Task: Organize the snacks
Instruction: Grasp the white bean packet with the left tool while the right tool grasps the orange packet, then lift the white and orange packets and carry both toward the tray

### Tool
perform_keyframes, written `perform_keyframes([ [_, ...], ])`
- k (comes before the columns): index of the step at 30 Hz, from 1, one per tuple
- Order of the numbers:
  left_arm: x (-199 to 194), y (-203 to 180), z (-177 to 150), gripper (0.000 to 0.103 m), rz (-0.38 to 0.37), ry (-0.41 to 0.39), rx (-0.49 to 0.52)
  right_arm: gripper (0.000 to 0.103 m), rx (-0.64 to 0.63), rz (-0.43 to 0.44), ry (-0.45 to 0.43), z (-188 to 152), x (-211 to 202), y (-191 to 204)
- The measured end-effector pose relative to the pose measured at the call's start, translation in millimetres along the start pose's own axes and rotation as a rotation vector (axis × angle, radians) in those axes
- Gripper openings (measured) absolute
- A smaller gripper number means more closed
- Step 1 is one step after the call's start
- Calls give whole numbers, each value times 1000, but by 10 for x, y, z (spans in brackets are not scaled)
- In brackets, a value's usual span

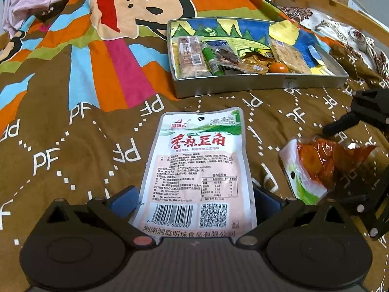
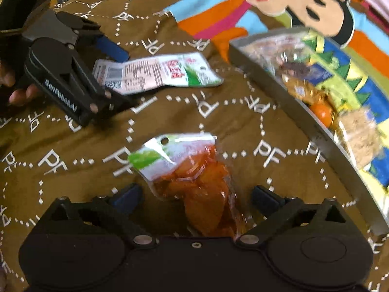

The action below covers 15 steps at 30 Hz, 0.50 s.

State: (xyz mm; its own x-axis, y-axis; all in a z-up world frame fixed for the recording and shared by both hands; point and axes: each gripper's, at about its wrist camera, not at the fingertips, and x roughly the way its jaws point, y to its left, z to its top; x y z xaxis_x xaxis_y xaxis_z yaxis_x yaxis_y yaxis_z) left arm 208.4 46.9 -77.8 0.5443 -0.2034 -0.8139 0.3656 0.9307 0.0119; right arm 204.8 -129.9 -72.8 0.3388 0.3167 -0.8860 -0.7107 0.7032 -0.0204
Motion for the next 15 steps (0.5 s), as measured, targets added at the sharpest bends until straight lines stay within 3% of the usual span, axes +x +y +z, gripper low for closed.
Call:
perform_keyframes([
  [9,196,116,106,103,-20,-11,-2,102,63,1,-55,0,122,1],
  [15,148,103,97,98,-14,-5,-28,78,105,-30,-82,9,22,79],
])
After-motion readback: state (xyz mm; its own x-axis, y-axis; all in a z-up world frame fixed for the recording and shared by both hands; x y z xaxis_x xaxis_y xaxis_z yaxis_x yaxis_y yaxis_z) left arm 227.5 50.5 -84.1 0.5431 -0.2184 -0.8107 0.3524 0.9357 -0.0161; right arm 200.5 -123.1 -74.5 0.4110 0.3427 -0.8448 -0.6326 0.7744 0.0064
